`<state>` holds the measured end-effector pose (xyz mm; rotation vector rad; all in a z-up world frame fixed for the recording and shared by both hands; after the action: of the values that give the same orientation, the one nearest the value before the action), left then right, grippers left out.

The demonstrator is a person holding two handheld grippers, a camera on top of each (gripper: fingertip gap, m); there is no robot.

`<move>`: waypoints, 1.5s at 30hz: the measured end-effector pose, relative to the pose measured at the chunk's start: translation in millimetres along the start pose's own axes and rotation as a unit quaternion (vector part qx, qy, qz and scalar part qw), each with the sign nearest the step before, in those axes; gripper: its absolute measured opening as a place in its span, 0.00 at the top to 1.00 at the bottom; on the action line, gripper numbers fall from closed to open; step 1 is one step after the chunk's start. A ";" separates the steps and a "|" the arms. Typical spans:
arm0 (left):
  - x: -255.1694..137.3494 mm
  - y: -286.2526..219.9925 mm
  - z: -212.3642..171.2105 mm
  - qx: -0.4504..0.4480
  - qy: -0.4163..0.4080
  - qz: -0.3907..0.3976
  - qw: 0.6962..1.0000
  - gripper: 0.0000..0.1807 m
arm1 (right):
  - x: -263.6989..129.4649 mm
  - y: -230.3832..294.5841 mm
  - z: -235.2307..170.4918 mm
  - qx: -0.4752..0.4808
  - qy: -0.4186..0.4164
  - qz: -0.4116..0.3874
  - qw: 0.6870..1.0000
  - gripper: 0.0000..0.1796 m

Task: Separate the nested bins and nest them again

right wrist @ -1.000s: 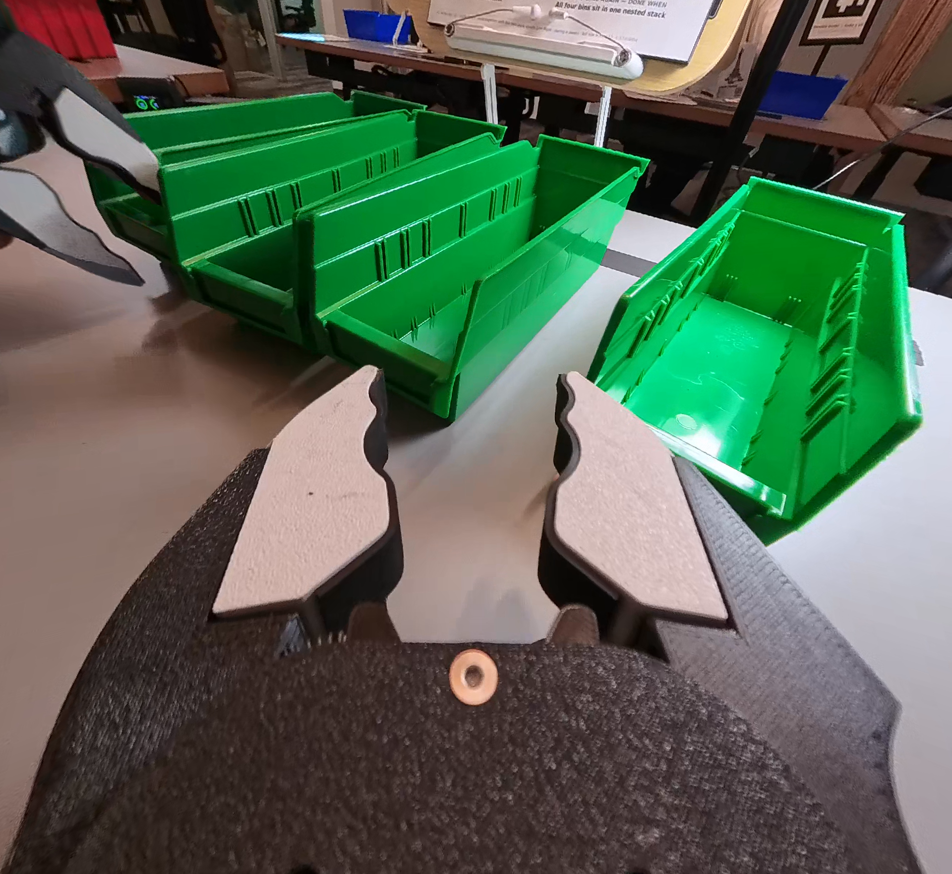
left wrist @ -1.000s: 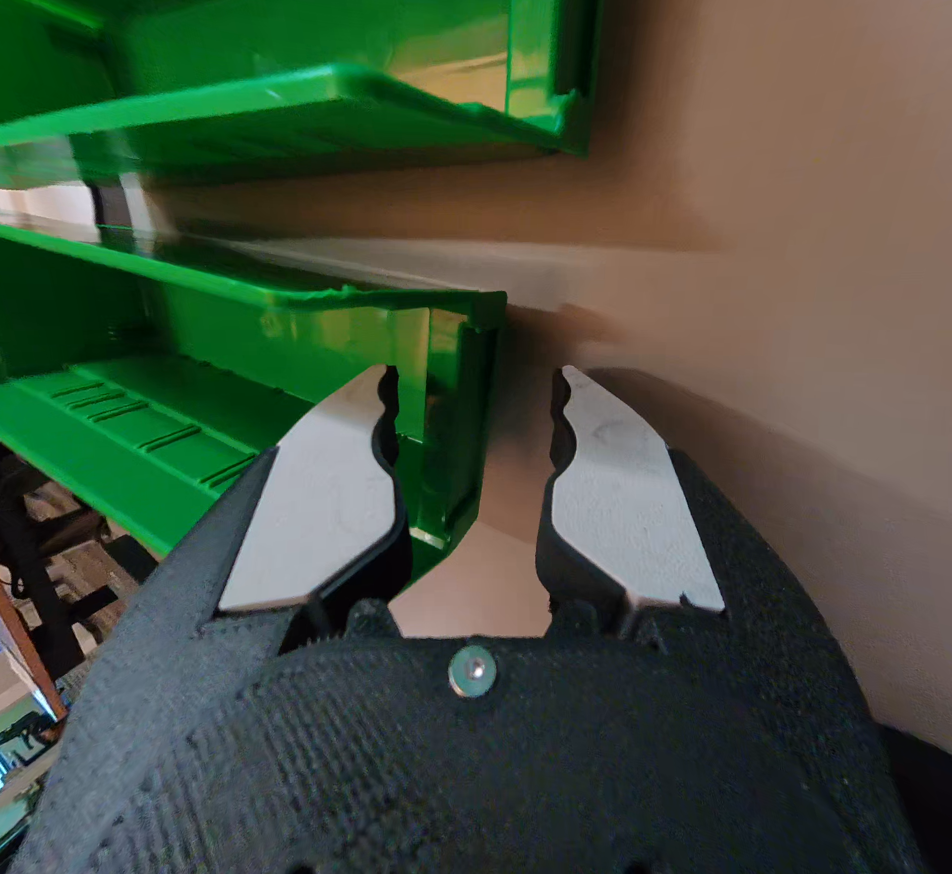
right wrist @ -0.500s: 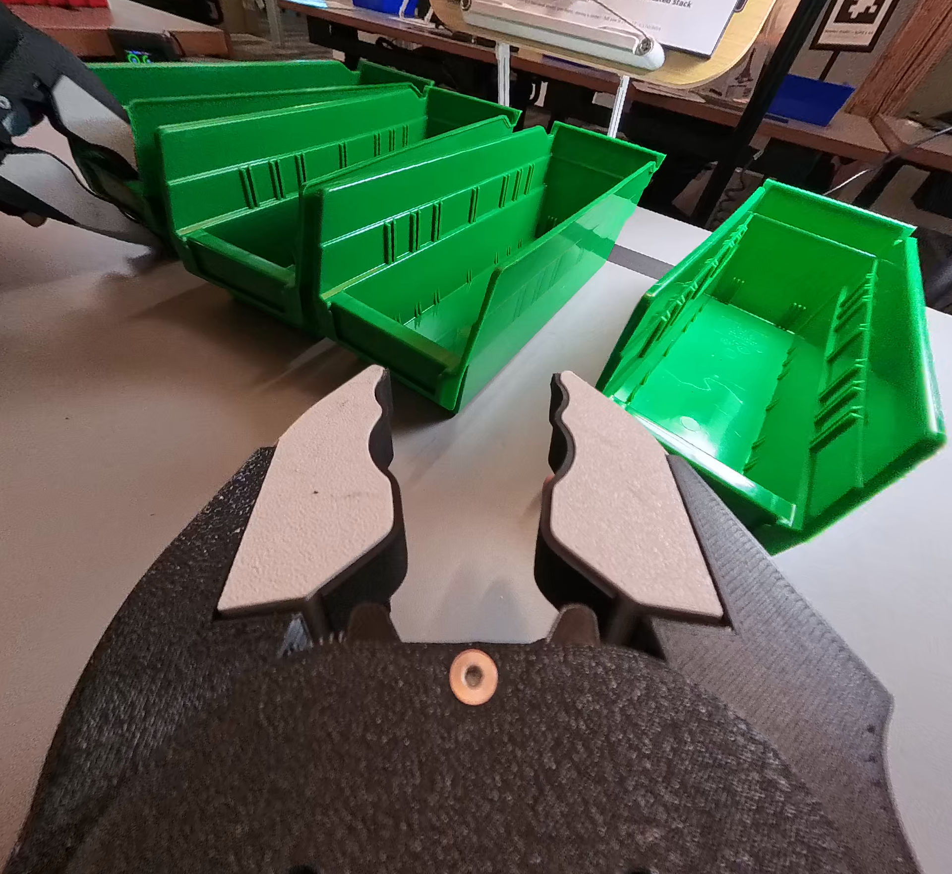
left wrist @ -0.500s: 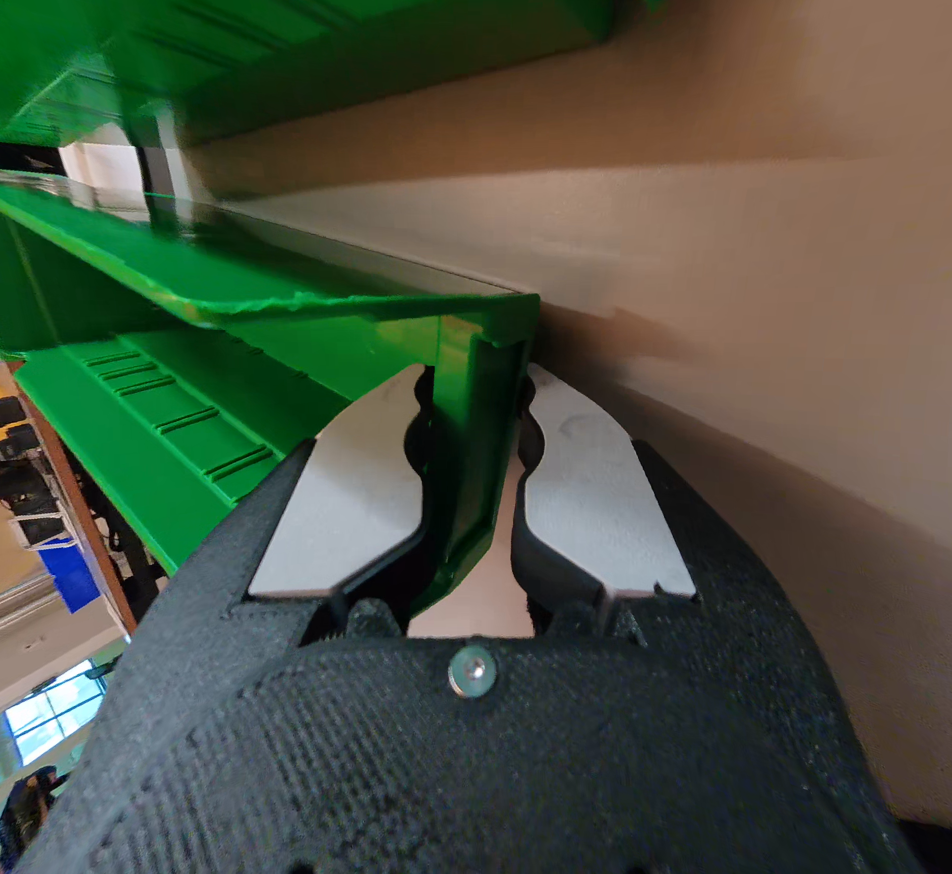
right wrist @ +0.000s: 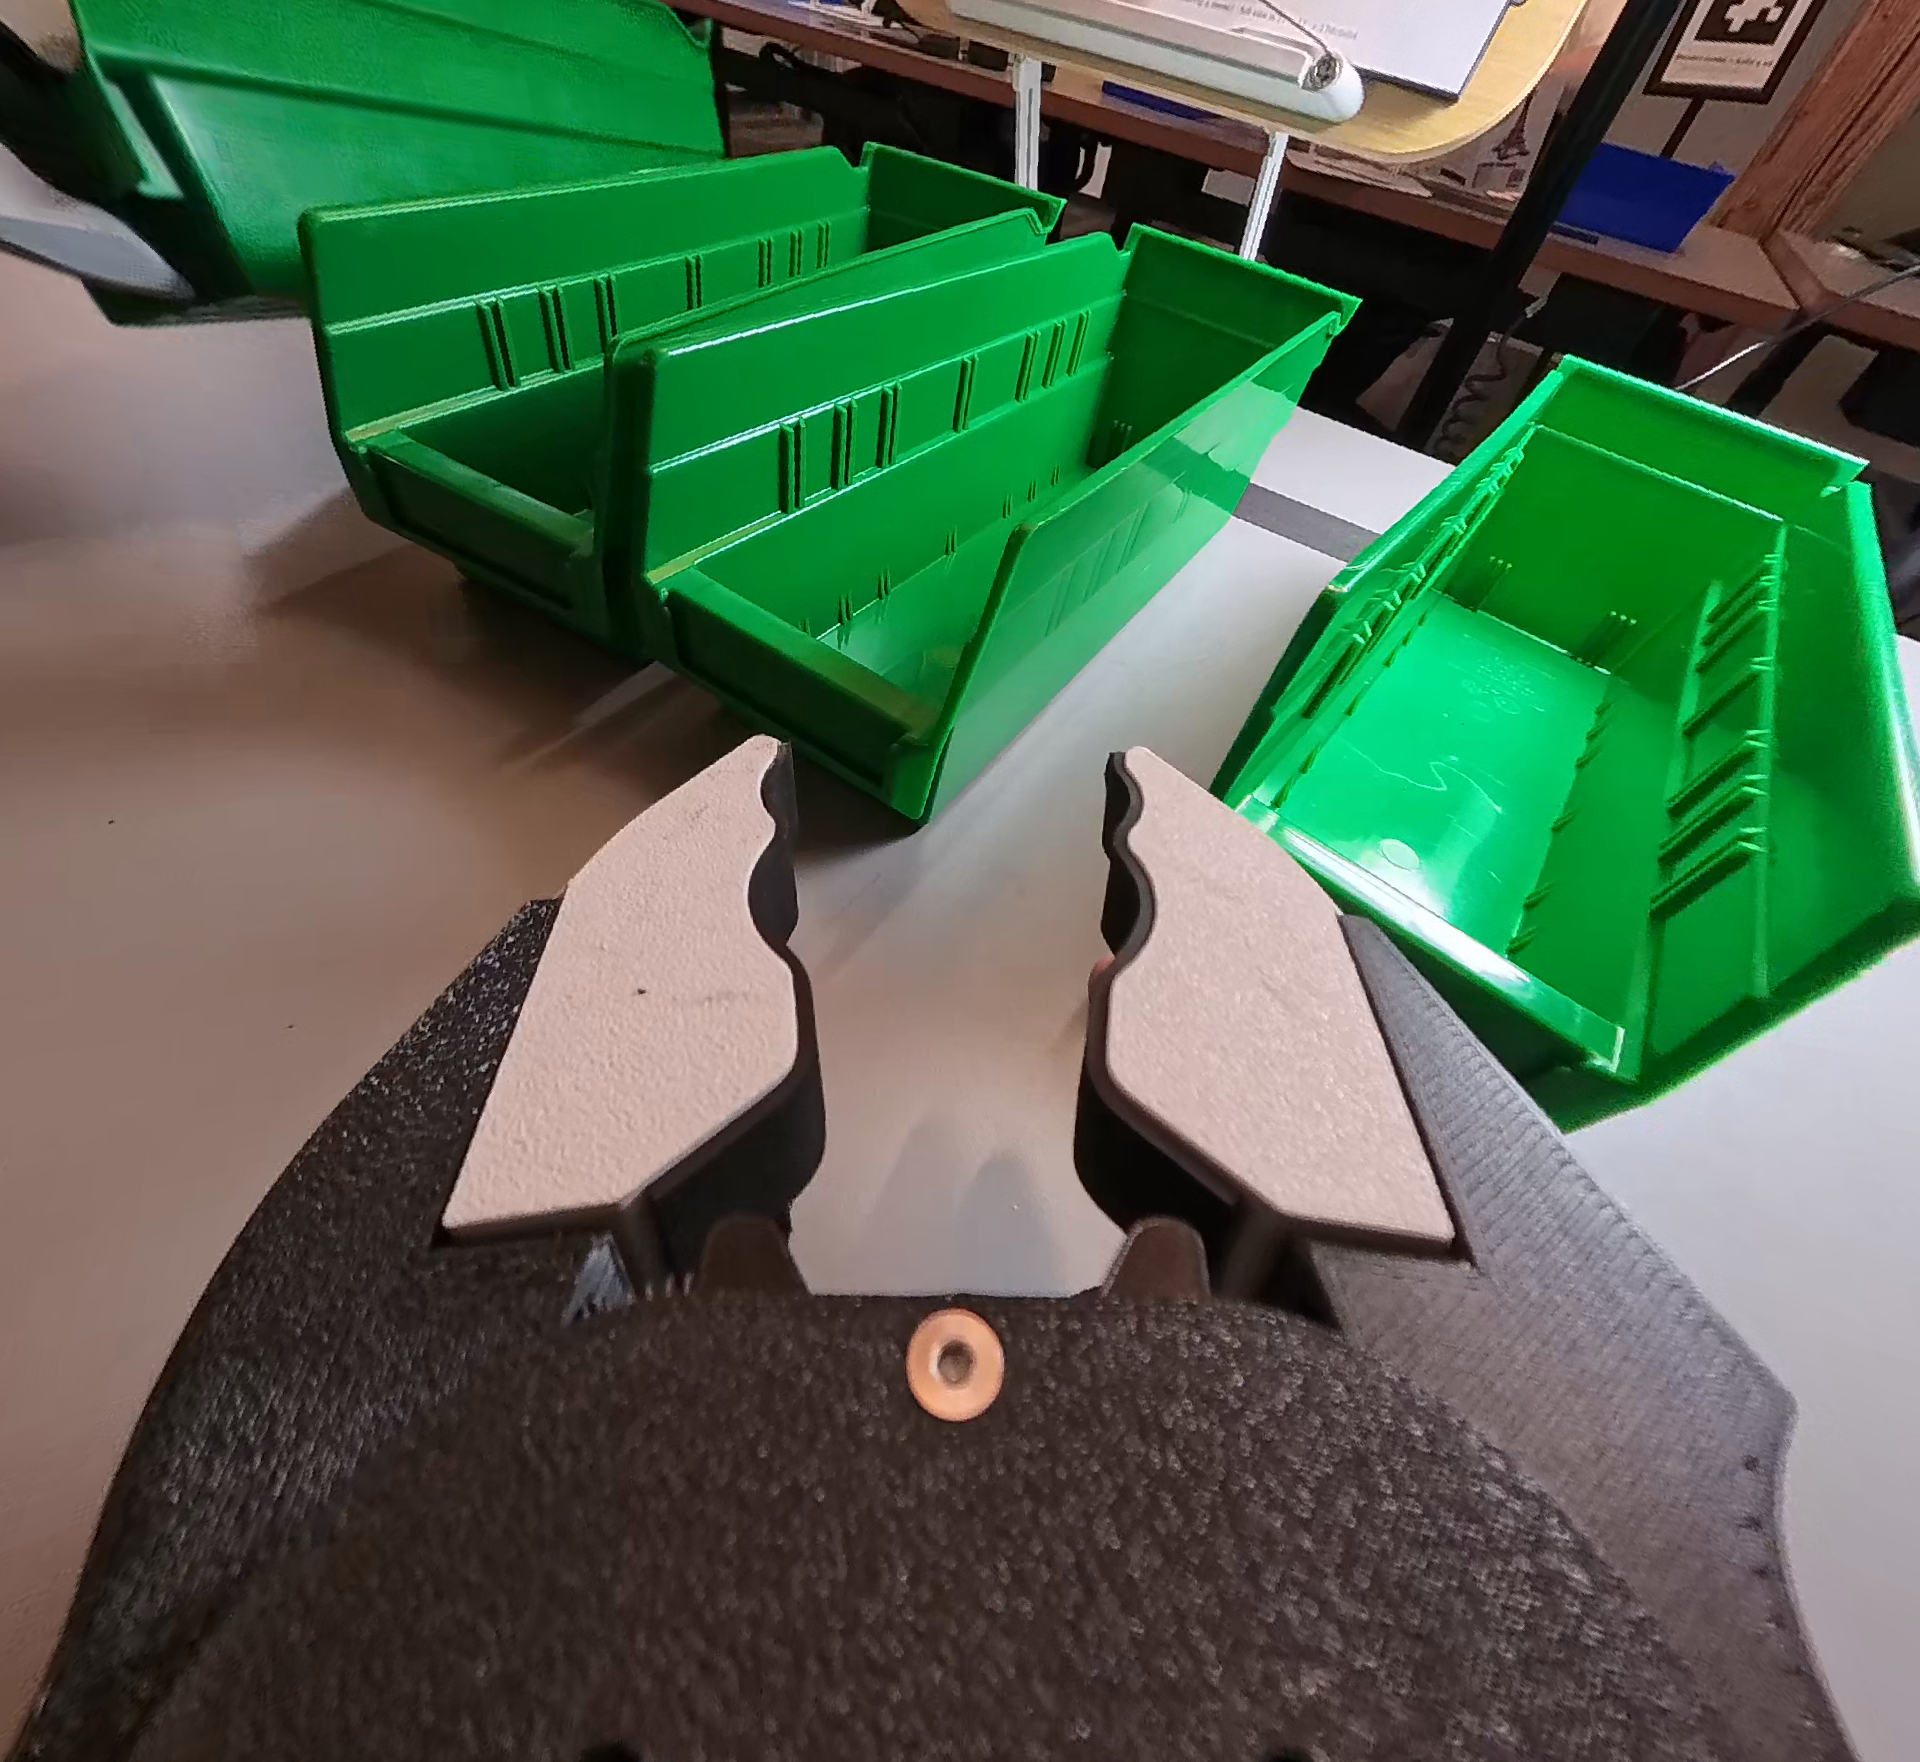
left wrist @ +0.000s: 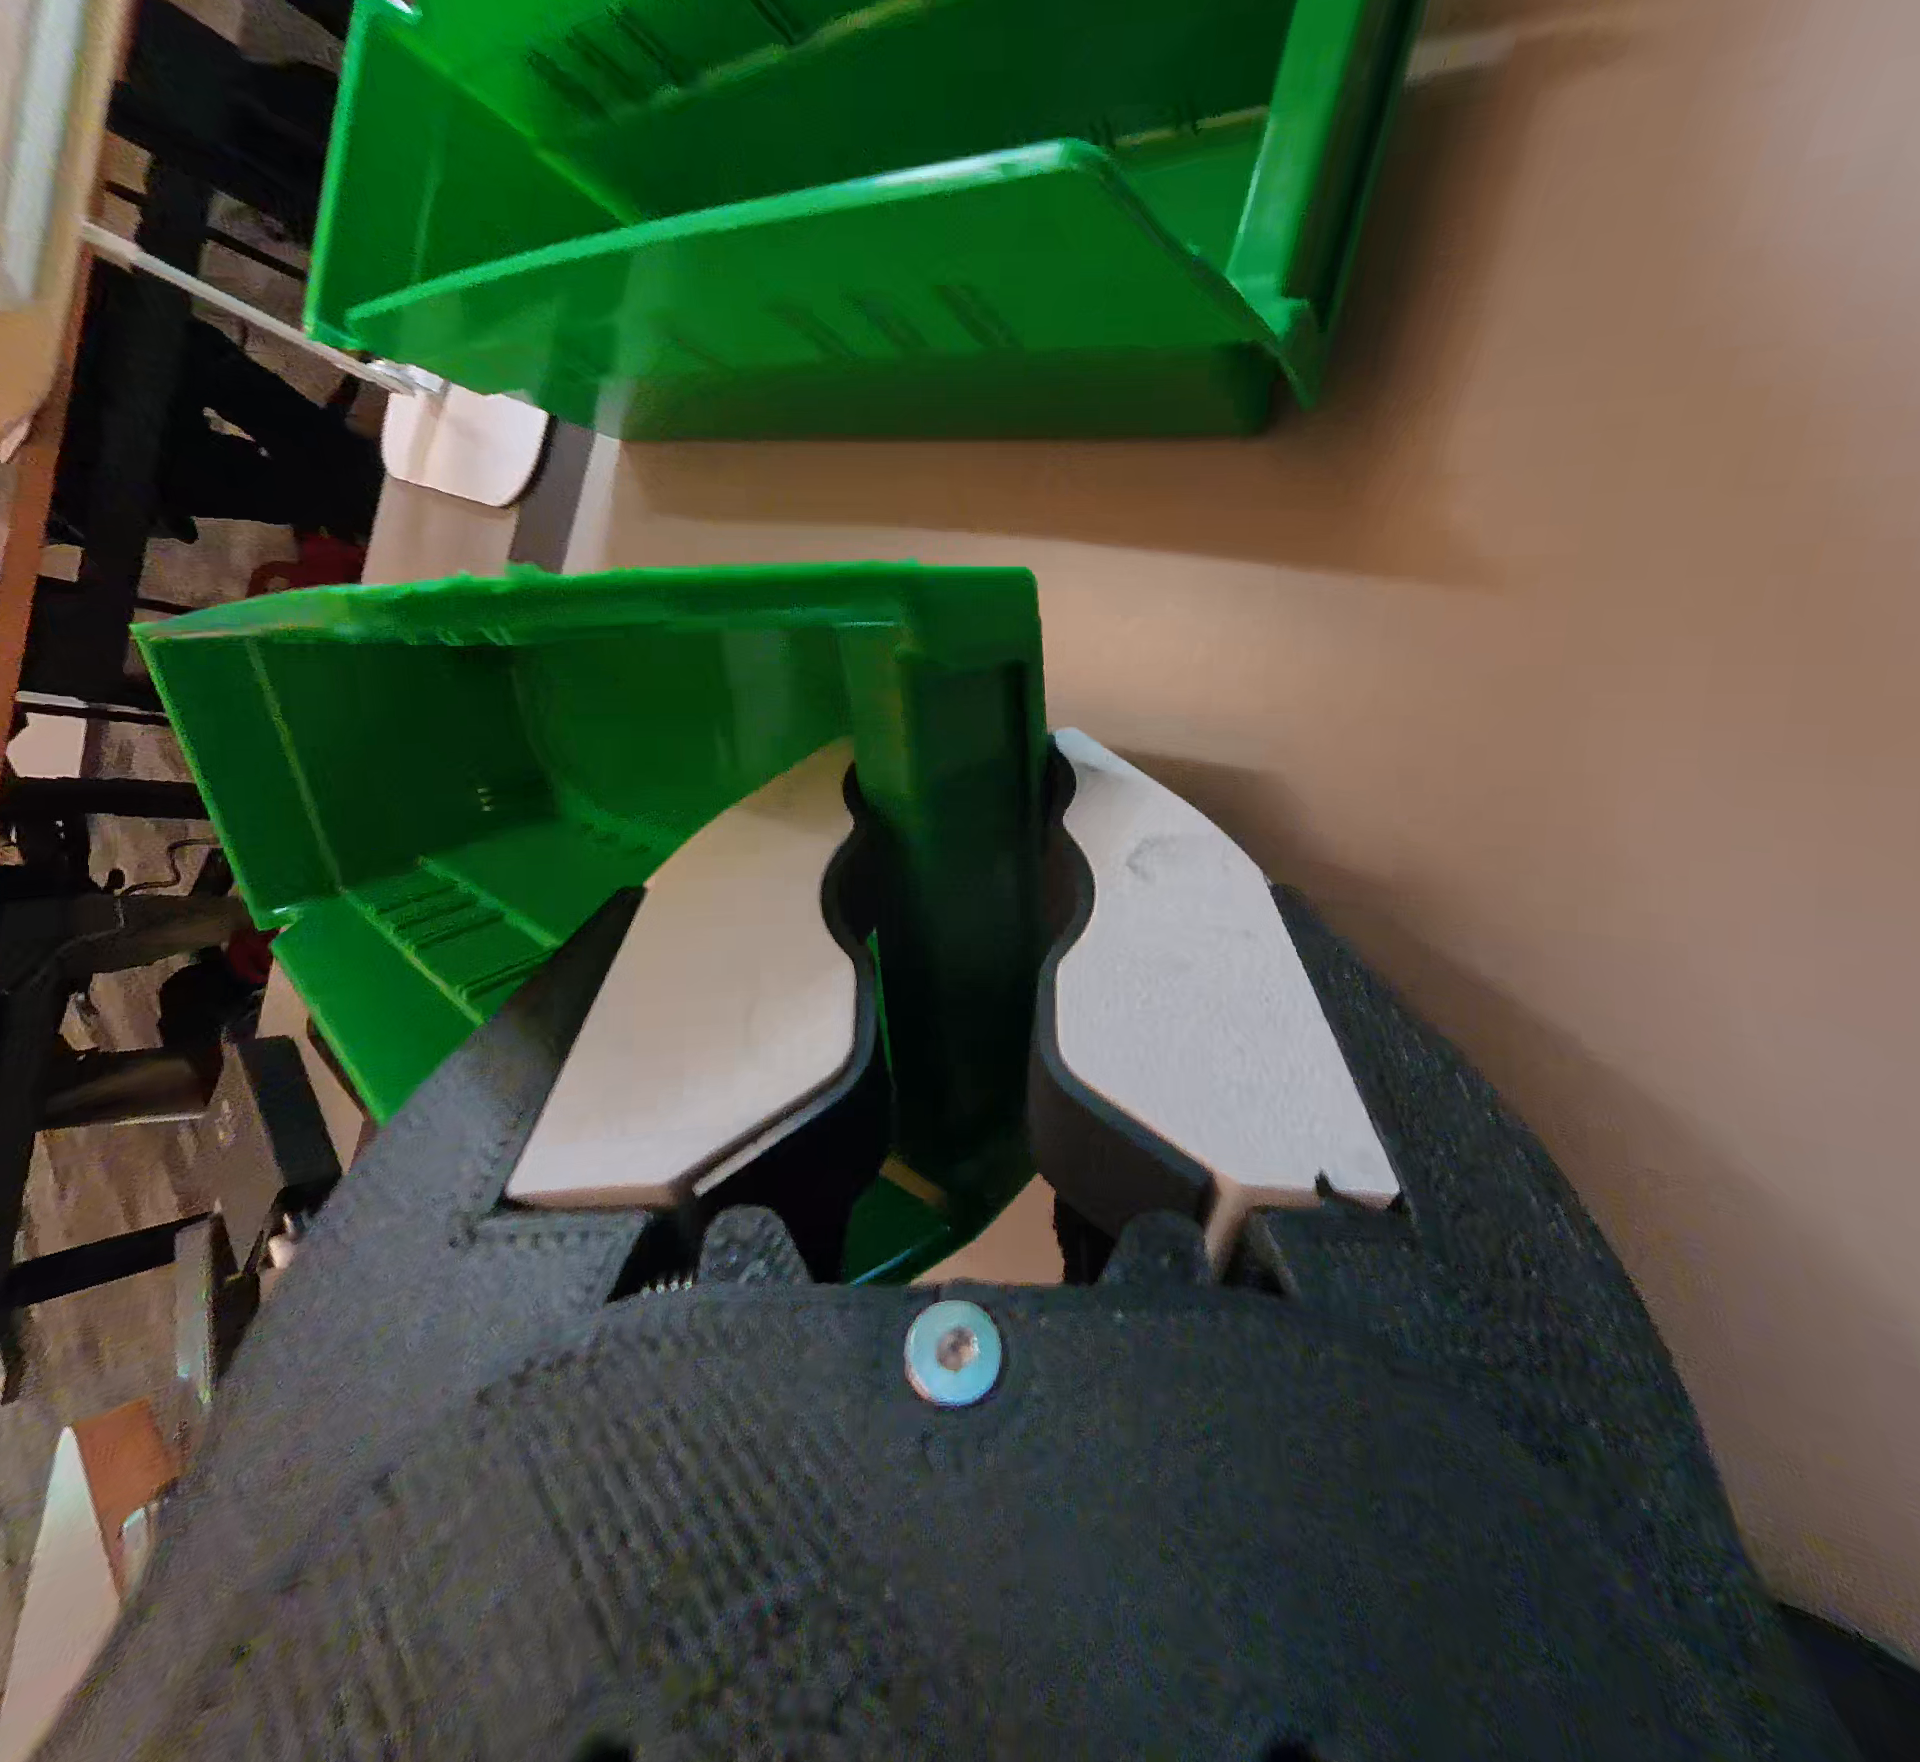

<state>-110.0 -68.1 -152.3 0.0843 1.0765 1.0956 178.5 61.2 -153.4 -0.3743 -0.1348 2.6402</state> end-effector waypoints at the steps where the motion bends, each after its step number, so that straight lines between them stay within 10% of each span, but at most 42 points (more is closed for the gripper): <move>1: -2.9 2.1 1.5 -0.006 -0.007 0.004 1.000 0.84 | 0.2 0.0 -0.1 -0.001 0.000 0.000 1.000 0.69; 26: 1.5 -4.8 147.4 0.083 -0.014 0.017 0.996 0.84 | -1.2 2.2 1.7 -0.025 -0.003 -0.007 1.000 0.69; 45: 67.2 -43.6 116.6 0.132 0.094 -0.044 0.986 0.83 | -6.6 0.5 8.2 -0.019 -0.020 -0.008 1.000 0.68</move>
<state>7.8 10.1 -159.1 0.1455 1.3792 0.8894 181.6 57.5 -144.0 -0.3330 -0.1998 2.6334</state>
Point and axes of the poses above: each gripper's, where its closed fingertips meet, x out along the fingers, z out of its top, y = z × x across the jaws, the point moved 2 cm from there along -x, back along the fingers
